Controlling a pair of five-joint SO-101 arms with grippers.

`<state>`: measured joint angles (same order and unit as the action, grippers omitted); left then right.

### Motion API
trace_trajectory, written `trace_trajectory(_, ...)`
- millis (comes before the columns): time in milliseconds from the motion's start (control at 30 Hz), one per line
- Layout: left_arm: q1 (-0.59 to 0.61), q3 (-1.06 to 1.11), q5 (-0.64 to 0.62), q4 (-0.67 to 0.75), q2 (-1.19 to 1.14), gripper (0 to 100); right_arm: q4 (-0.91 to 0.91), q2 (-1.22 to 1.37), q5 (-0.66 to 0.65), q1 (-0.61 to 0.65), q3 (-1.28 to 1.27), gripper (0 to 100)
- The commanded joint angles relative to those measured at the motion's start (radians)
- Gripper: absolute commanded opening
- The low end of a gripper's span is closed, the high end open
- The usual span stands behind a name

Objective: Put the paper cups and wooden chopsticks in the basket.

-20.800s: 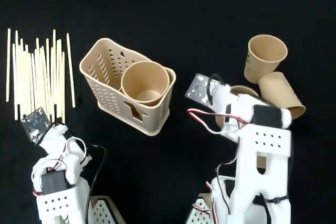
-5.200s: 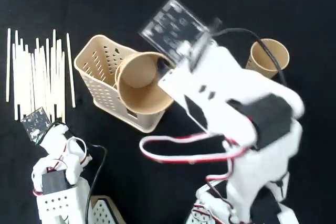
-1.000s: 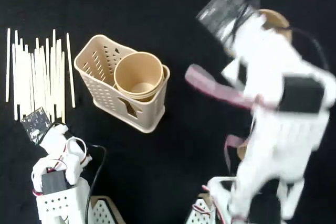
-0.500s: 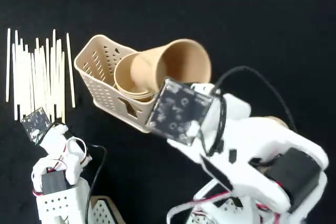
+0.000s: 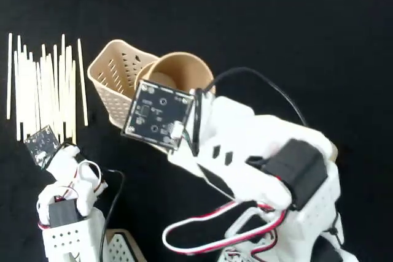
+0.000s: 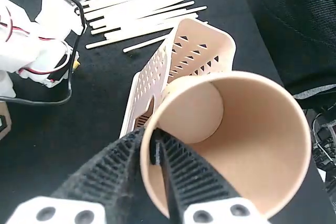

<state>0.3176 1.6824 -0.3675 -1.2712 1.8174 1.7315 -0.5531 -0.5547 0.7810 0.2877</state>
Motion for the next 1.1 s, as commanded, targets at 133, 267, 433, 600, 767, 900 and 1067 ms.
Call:
trace_trajectory(133,-0.007,0.016,-0.006,-0.005,0.005,3,0.028,0.064,-0.011,-0.015,0.107,1.1)
trace_trajectory(267,-0.007,0.016,-0.006,-0.005,0.005,3,0.023,0.104,-0.034,-0.094,0.111,1.1)
trace_trajectory(433,-0.007,0.016,-0.006,-0.005,0.005,3,0.029,0.133,-0.048,-0.176,0.102,1.1)
trace_trajectory(600,-0.007,0.016,-0.006,-0.005,0.005,3,0.029,0.168,-0.080,-0.158,0.021,1.4)
trace_trajectory(767,-0.007,0.016,-0.006,-0.005,0.005,3,0.023,0.220,-0.060,-0.100,0.015,1.5)
trace_trajectory(900,-0.007,0.016,-0.006,-0.005,0.005,3,0.021,0.248,-0.057,-0.095,0.038,1.5)
trace_trajectory(1067,-0.007,0.016,-0.006,-0.005,0.005,3,0.021,0.255,-0.060,-0.095,0.038,1.6)
